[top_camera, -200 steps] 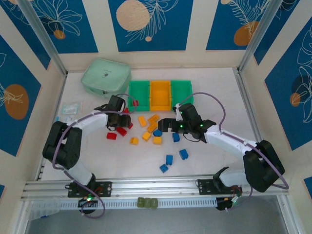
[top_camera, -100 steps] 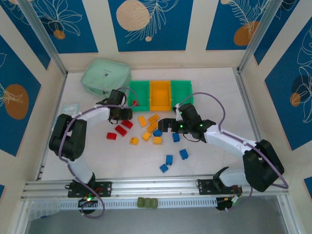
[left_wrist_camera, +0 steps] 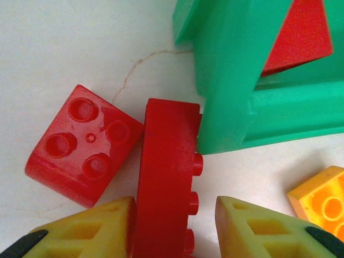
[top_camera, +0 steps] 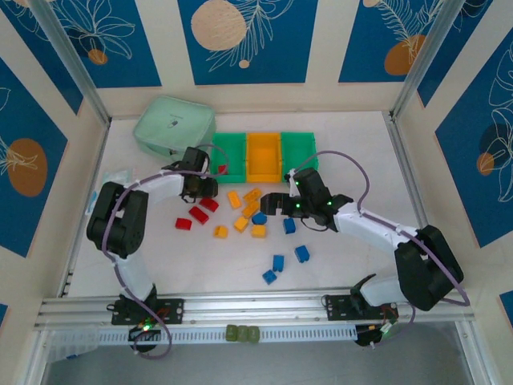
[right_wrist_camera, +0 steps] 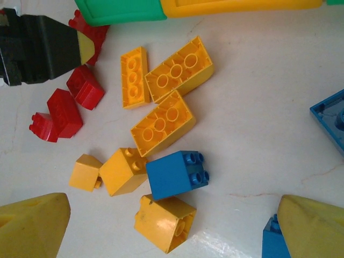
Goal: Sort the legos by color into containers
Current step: Pick up the lego from the center of the table.
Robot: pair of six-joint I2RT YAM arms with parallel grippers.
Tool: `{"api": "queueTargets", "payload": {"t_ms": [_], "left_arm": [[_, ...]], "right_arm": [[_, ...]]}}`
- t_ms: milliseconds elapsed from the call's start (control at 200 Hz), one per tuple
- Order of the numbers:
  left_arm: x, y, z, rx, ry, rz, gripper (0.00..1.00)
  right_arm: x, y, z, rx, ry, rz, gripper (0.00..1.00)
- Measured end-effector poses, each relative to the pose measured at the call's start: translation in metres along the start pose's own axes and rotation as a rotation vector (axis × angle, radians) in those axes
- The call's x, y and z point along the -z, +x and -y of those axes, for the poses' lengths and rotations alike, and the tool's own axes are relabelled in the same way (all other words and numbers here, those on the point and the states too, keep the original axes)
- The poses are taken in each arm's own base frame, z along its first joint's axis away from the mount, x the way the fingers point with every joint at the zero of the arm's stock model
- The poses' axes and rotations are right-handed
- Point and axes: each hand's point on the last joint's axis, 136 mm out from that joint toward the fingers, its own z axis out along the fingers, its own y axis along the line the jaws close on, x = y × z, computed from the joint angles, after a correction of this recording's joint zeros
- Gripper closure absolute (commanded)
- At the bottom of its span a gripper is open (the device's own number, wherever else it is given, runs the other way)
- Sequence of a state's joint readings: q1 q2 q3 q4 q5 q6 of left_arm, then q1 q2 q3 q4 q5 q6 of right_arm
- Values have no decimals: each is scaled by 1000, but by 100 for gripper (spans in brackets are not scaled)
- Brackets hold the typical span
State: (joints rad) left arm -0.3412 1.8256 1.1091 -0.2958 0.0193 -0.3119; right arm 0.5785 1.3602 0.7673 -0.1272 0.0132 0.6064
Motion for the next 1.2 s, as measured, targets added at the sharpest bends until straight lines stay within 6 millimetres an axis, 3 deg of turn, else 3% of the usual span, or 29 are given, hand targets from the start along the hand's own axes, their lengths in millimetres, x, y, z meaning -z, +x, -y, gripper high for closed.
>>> {"api": "queueTargets", "payload": {"t_ms": [150,660,870,1100,1200], "left_arm": [[-7,6,-3,-7,-11,-27,63],[-2,2,-5,-50,-27,-22,78],[22,1,-7,-42,-37,22,79],[47,19,-12,8,-44,14,82],[64,13,-9,42,-30,53,84]], "right_arm": [[-1,-1,0,-2,-1,0,1],[0,-2,0,1,-1,0,1],[2,0,0,10,4,-9,1],[11,-5,-1,13,-1,7,1],[20,-13,-2,9,-14,35,1]]}}
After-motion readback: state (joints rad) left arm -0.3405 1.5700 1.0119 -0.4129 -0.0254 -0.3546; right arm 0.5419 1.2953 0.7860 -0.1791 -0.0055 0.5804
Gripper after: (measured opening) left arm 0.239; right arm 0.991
